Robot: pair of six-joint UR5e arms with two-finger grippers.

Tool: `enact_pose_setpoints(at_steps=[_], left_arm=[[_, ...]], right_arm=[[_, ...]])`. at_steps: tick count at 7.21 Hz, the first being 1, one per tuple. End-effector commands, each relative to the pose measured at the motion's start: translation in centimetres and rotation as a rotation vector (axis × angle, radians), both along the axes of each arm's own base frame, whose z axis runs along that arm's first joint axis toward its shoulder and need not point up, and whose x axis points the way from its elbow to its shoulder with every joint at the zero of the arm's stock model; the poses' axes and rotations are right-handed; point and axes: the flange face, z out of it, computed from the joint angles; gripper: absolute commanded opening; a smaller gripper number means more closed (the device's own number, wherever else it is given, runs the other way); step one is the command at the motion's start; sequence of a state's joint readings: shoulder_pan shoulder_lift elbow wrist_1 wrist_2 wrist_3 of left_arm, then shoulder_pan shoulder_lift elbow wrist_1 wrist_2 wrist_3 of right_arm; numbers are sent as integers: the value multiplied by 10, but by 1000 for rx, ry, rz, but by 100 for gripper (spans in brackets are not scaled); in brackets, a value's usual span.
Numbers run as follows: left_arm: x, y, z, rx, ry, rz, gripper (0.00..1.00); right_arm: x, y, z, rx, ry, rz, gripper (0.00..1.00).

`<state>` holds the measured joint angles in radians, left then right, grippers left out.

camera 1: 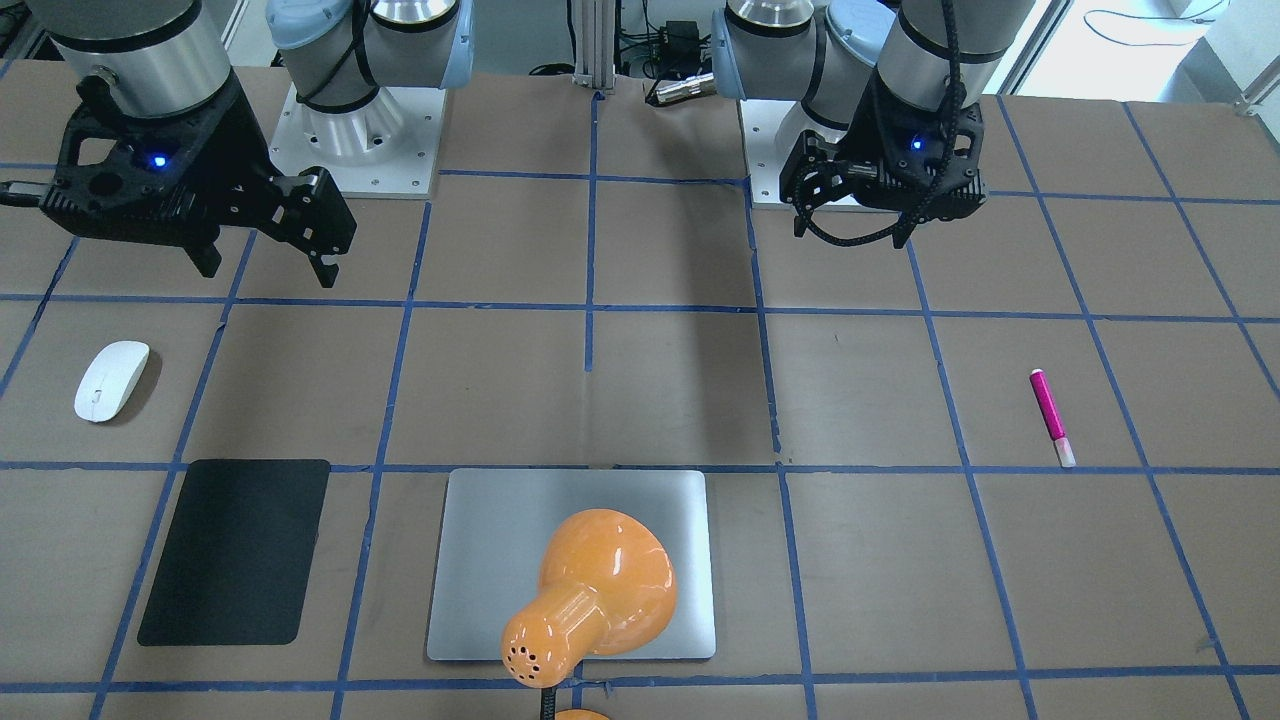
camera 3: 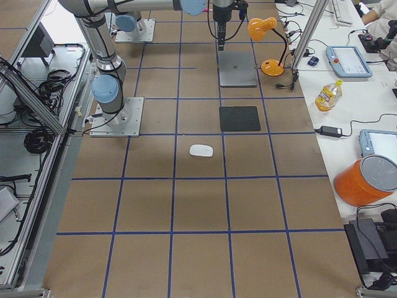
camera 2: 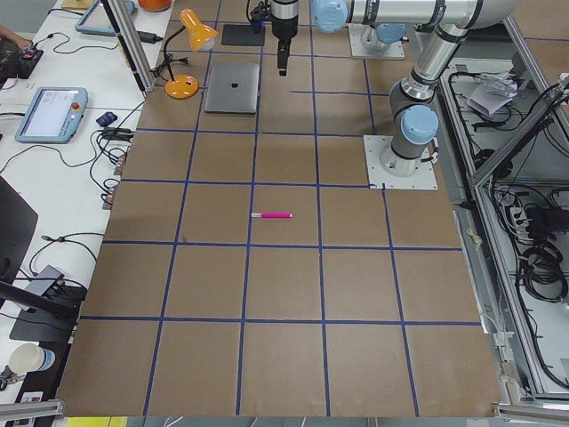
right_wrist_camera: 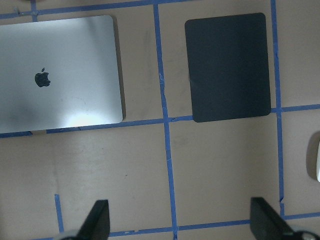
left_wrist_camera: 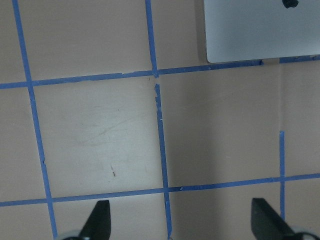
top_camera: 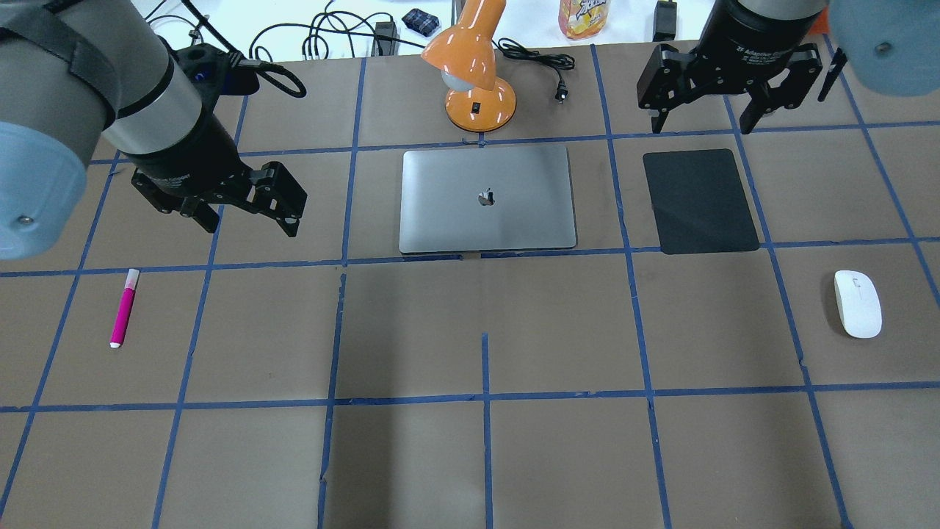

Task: Place pen and mouse around notebook

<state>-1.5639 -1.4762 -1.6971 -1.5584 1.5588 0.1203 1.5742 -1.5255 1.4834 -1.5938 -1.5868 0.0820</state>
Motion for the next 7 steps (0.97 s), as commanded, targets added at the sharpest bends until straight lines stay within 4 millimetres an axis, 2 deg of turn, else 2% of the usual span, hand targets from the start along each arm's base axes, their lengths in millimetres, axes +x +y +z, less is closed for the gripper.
enact_pose_setpoints(at_steps=[1,4,6,7], left_arm=[[3,2,-4,19,-4,-2,100],[3,2,-3,16,-10,-2,100],[3,3,2,-1,-6,-3,100],[3,2,-4,8,-3,1,100]], right_arm=[[-1,0,0,2,1,-1,100],[-7,-2,0,2,1,-10,100],[-30,-7,0,8,2,-6,100],[-53,-11,-1,15,7,9,100]])
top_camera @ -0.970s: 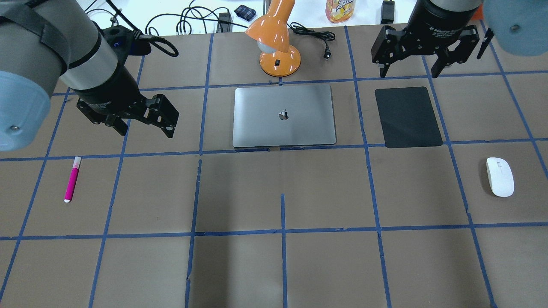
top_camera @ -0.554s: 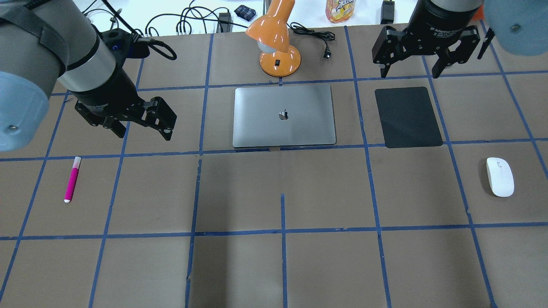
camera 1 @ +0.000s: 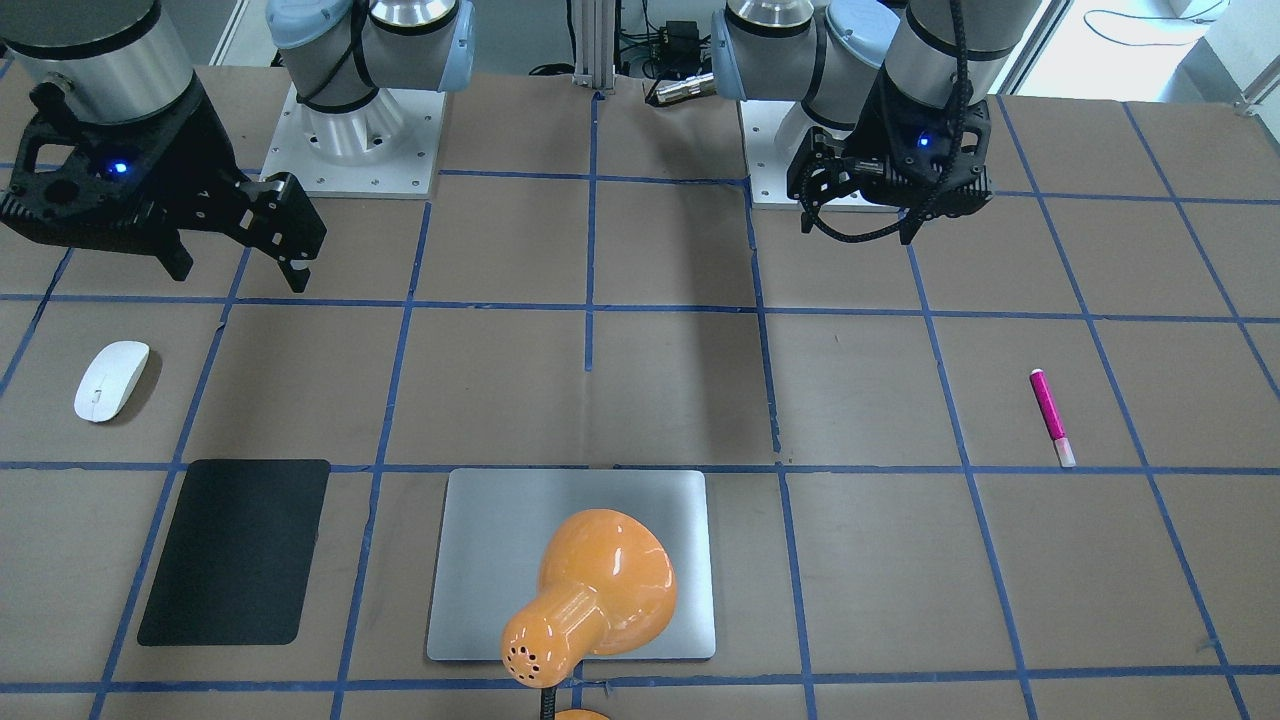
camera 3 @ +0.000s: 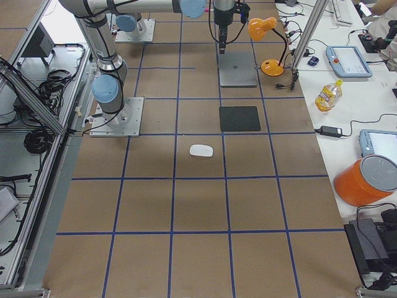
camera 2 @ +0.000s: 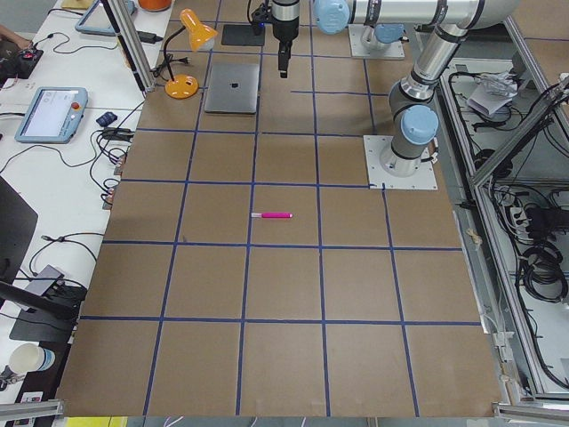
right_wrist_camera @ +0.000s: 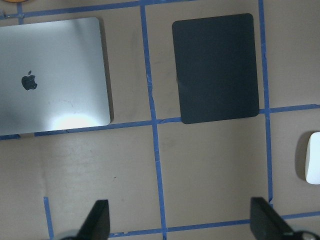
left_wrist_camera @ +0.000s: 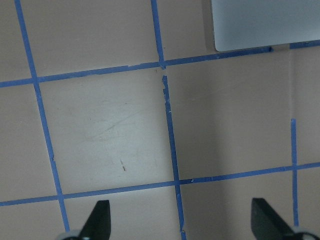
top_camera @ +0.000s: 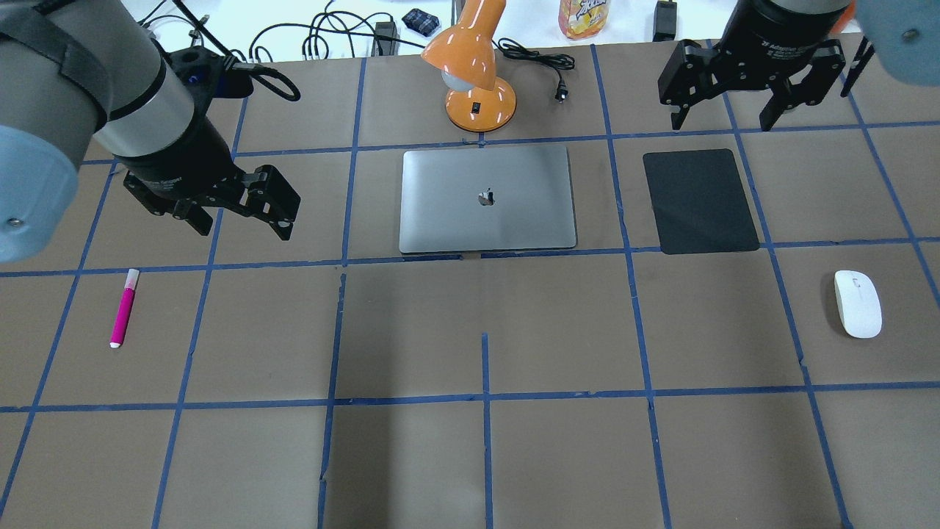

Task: Place pen and mouse around notebook

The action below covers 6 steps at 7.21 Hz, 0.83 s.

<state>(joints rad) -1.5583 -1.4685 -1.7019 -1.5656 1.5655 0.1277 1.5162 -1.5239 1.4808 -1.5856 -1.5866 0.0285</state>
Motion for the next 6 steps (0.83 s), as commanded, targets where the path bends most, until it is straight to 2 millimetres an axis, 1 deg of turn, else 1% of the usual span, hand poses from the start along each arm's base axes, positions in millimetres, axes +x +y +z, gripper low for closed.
enact_pose_setpoints(at_steps=[1,2,3,4,5,6], left_arm=[[-1,-1,6,-16,10,2,100],[0,-3,5,-25,10,3,100],[-1,-7,4,-35,13,3,100],[-1,-11,-4,-35,13,3,100],[0,-11,-4,-44,13,5,100],[4,-13,-5,-50,9,-7,100]], right_arm=[[-64,-6,-7,34,7,67,100],[-109,-5,-10,59,0,55,100],[-155,-2,-30,109,-17,-20,100],[-202,8,-70,152,-47,10,99],[-240,18,-113,100,-17,31,99],[-263,42,-169,121,-6,-19,99]])
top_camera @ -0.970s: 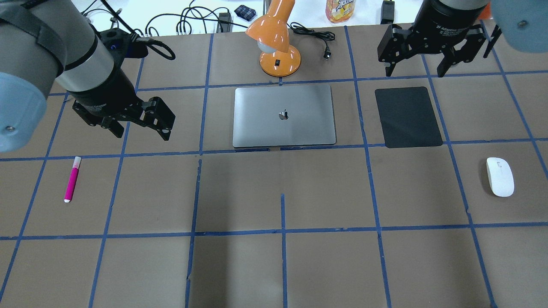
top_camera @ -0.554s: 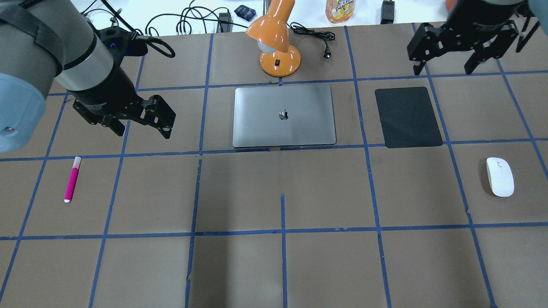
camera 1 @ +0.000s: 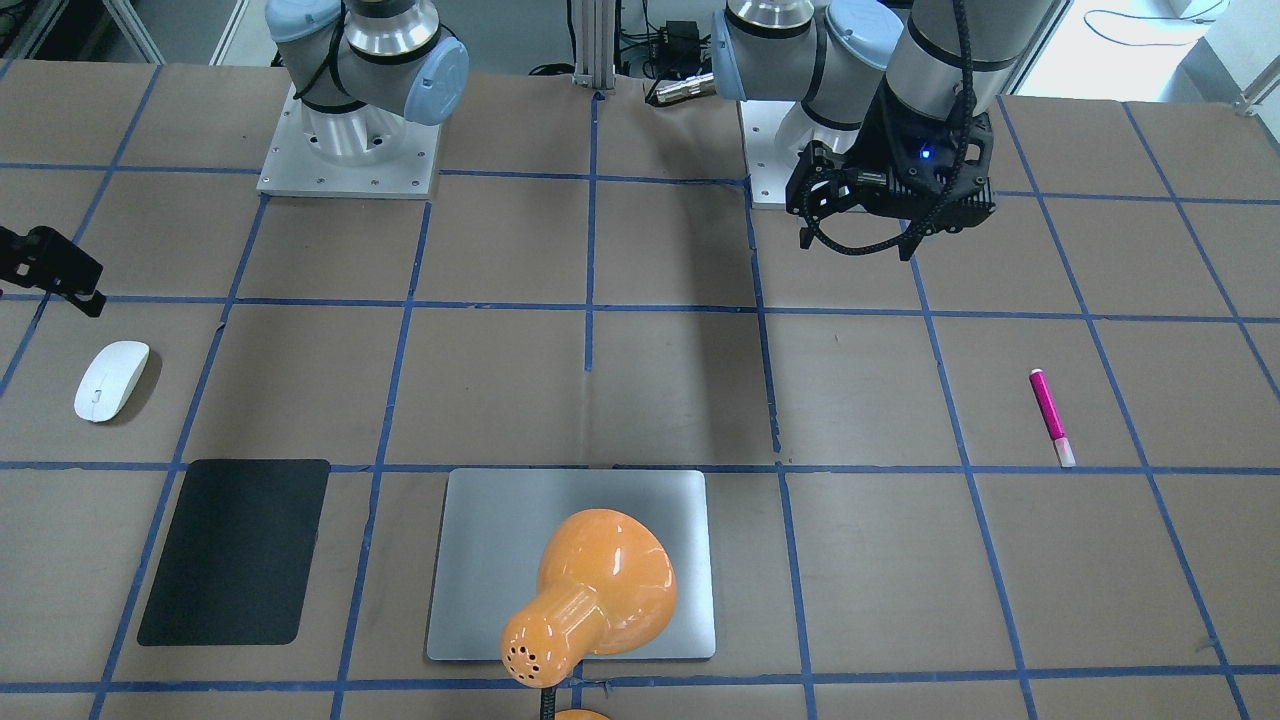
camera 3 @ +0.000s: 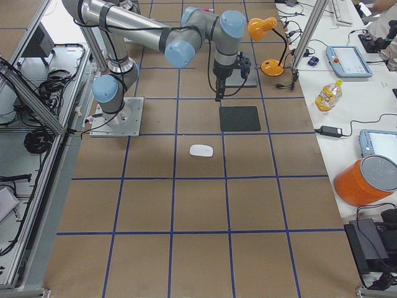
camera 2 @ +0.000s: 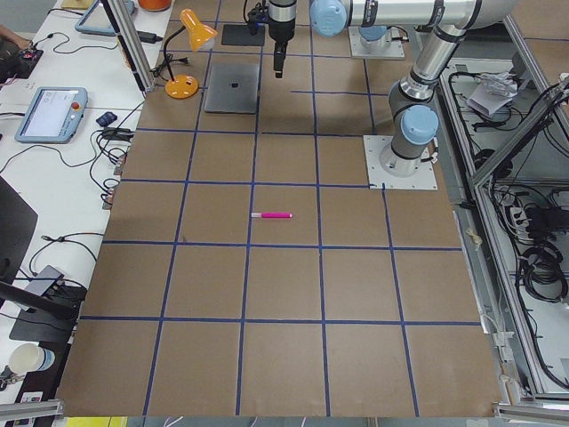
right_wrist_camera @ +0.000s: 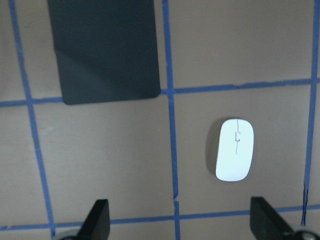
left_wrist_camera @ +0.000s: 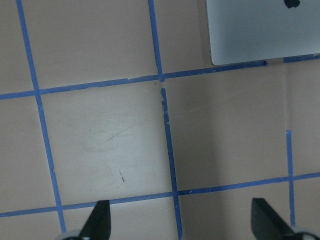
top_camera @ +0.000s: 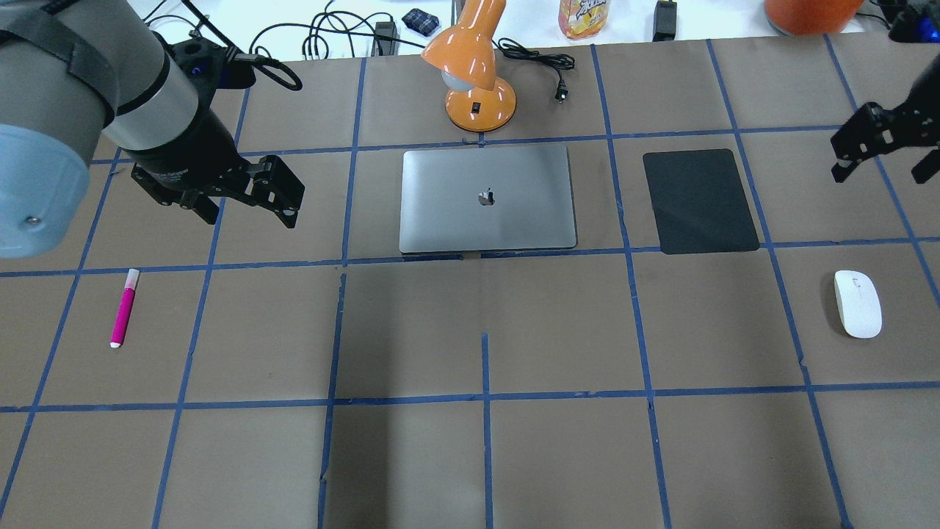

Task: Place pen and mouse around notebook

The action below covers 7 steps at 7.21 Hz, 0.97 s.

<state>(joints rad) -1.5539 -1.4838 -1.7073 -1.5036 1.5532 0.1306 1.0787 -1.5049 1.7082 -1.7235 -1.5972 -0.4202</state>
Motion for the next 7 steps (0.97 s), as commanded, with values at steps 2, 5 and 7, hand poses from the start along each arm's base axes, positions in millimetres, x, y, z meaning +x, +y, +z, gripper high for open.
enact_pose_setpoints(at_steps=[2,5,7], left_arm=[[29,-16,-9,-15,-2,41,100],[120,-37,-24,13,-10,116,100],[206,-41,-42,42,9,130,100]], right_arm=[[-55,79,-155,-14,31,-105,99],[-77,88,-210,-30,58,-85,97],[-91,83,-233,-39,64,-72,97]])
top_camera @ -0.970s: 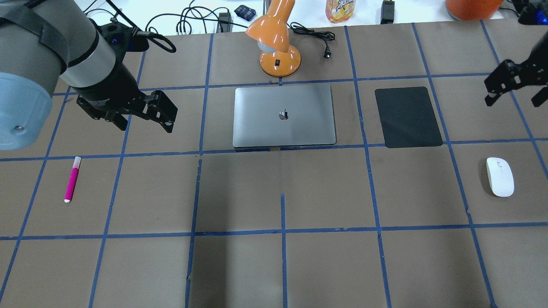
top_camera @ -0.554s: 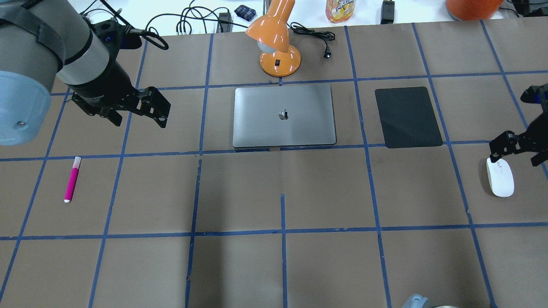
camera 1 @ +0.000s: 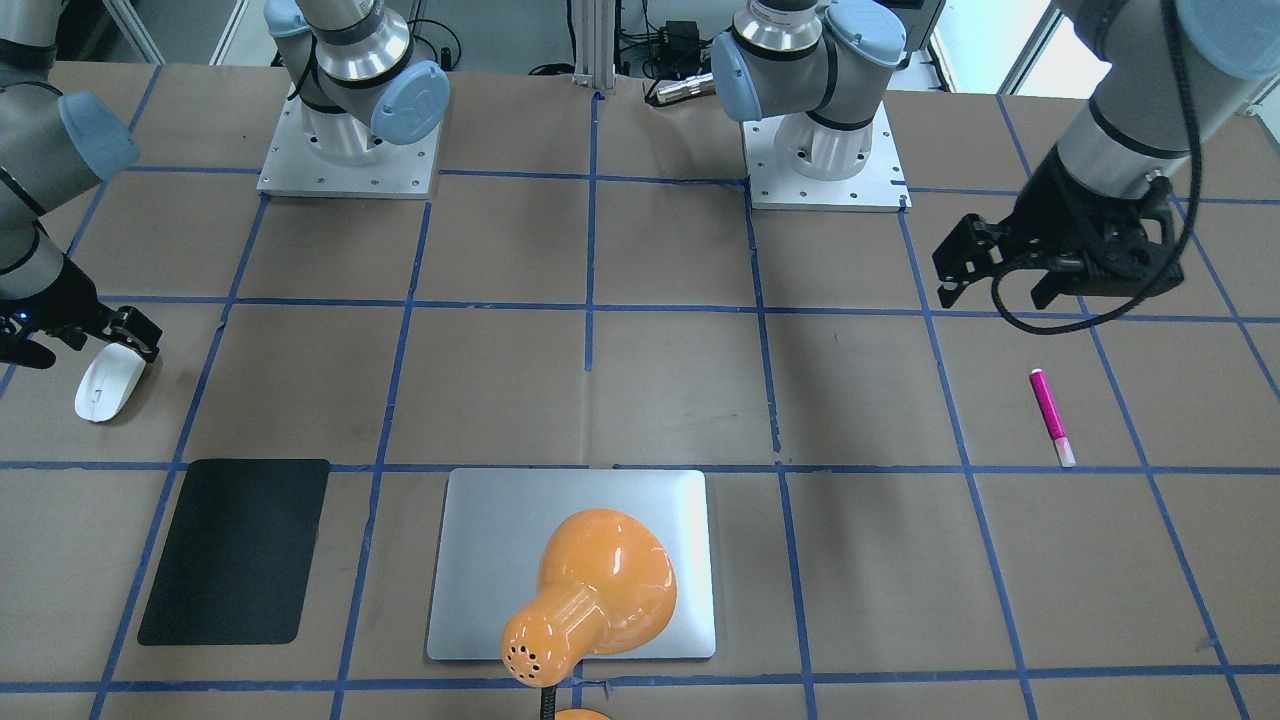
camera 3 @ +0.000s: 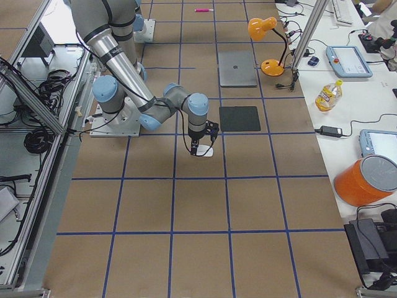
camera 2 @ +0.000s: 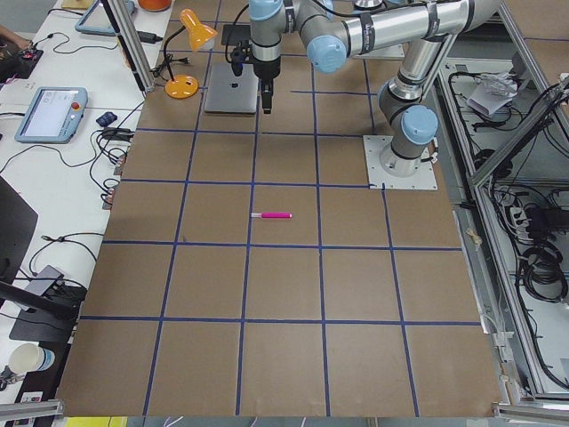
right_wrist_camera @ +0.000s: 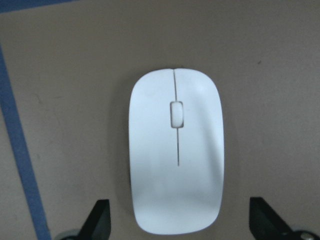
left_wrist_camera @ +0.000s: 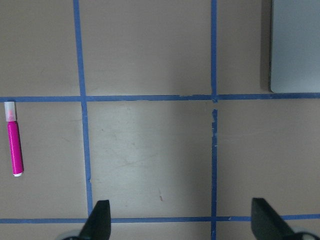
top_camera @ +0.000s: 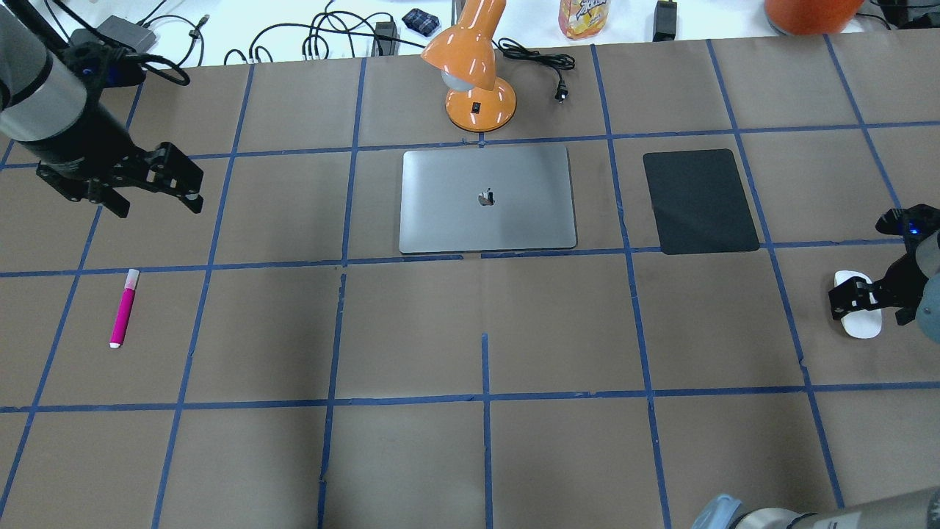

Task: Place pen and mouse around notebook

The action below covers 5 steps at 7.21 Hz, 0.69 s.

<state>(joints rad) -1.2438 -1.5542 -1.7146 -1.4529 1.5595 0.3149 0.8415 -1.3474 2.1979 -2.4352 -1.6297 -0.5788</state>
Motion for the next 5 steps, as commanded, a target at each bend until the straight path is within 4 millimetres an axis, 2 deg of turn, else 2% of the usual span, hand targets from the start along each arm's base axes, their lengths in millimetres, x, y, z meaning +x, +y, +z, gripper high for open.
enact_pose_setpoints(at_steps=[1,2,3,4,5], left_arm=[[91,1,-21,24,21,-30,100],[128,4,-29,20,23,-71,100],[157,5,-46,34,40,-105,100],[171,7,-69,32,37,-114,100],[174,10,-99,12,8,-115,100]], right_arm=[[-7,-2,-15,-8,3,6,97],[-8,-3,-14,-14,4,6,97],[-10,-7,-11,-24,7,8,93],[-13,-10,-6,-29,12,8,92],[-13,-10,-9,-20,4,7,92]])
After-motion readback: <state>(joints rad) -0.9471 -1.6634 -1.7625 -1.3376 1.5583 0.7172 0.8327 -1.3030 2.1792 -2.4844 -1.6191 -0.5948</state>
